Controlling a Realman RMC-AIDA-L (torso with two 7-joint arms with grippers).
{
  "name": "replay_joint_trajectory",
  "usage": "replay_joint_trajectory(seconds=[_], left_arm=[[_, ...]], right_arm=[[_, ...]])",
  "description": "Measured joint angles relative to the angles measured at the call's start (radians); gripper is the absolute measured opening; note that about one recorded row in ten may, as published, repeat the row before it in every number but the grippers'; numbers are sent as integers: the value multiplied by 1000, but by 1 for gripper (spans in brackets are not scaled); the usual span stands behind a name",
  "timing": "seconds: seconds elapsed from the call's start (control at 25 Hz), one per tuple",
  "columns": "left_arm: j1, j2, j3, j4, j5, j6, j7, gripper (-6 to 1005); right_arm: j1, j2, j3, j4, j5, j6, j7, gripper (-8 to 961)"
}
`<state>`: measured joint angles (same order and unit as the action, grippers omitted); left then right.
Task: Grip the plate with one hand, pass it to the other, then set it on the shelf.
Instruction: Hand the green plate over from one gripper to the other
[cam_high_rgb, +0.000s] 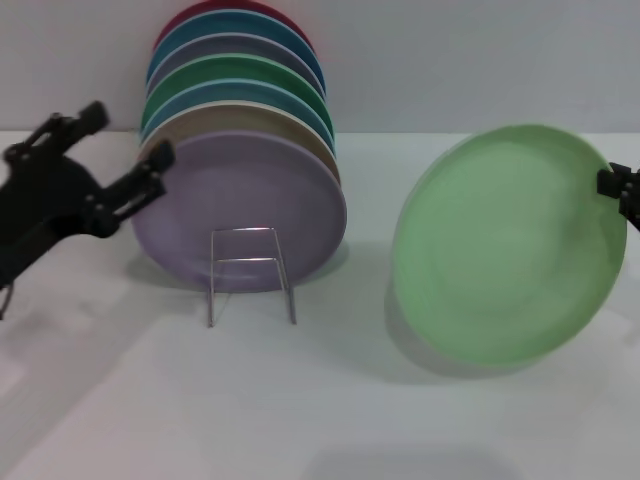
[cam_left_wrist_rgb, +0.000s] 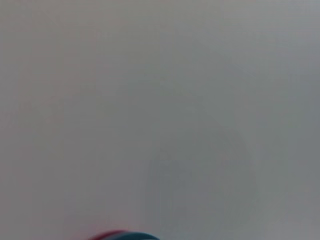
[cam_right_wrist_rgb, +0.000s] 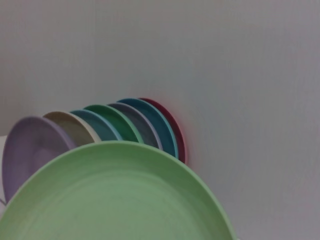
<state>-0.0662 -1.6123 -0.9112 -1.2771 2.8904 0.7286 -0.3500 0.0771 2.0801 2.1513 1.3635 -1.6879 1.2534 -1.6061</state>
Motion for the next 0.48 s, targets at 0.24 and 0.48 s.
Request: replay_joint_trajectory(seconds=[0.24,0.48], left_arm=[[-32,94,51,-231,0,-256,-45,794],[-74,108,58,-392,0,-501,-36,794]], right_arm=[[14,0,-1,-75,16,4,-134,19],[23,0,3,-128,54,5,-230,18]])
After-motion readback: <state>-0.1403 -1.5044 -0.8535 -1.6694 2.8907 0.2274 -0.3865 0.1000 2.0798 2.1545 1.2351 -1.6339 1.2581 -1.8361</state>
